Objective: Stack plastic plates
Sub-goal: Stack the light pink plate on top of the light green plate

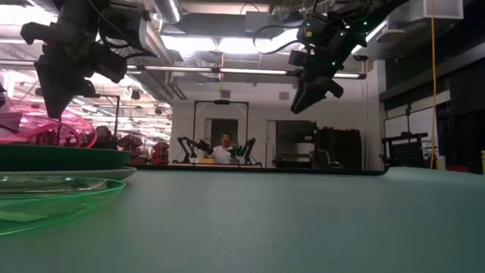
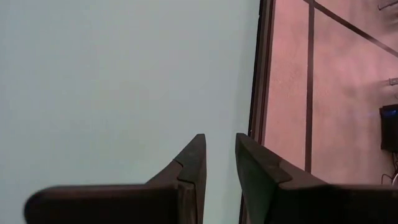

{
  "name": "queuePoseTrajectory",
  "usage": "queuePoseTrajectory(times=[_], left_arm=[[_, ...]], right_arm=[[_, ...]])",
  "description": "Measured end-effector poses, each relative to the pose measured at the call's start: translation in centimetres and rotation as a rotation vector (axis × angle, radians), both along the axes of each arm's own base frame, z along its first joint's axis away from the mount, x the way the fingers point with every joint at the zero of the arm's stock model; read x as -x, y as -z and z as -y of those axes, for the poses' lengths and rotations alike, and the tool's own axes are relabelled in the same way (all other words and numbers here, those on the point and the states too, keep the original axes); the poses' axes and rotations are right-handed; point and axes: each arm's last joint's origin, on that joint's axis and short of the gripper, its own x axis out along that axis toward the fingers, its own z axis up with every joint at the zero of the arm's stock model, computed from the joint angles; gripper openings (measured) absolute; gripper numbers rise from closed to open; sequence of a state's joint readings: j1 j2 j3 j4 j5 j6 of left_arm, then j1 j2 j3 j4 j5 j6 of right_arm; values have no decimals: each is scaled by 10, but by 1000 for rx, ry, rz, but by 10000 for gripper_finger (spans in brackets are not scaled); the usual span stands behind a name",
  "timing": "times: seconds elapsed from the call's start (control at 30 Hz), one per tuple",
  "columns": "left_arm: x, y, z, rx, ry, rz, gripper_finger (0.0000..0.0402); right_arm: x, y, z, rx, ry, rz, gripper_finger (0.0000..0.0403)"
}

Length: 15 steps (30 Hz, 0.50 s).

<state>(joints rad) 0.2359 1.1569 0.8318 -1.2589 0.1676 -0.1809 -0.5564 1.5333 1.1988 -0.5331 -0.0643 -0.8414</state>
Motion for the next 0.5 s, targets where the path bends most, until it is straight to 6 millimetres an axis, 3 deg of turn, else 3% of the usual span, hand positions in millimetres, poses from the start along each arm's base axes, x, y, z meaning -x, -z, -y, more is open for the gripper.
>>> queuePoseTrajectory(times=[0.5], left_arm=[[-14, 0, 12, 24, 28, 113, 0]], right_arm=[[0, 0, 0, -1, 2, 1, 76]])
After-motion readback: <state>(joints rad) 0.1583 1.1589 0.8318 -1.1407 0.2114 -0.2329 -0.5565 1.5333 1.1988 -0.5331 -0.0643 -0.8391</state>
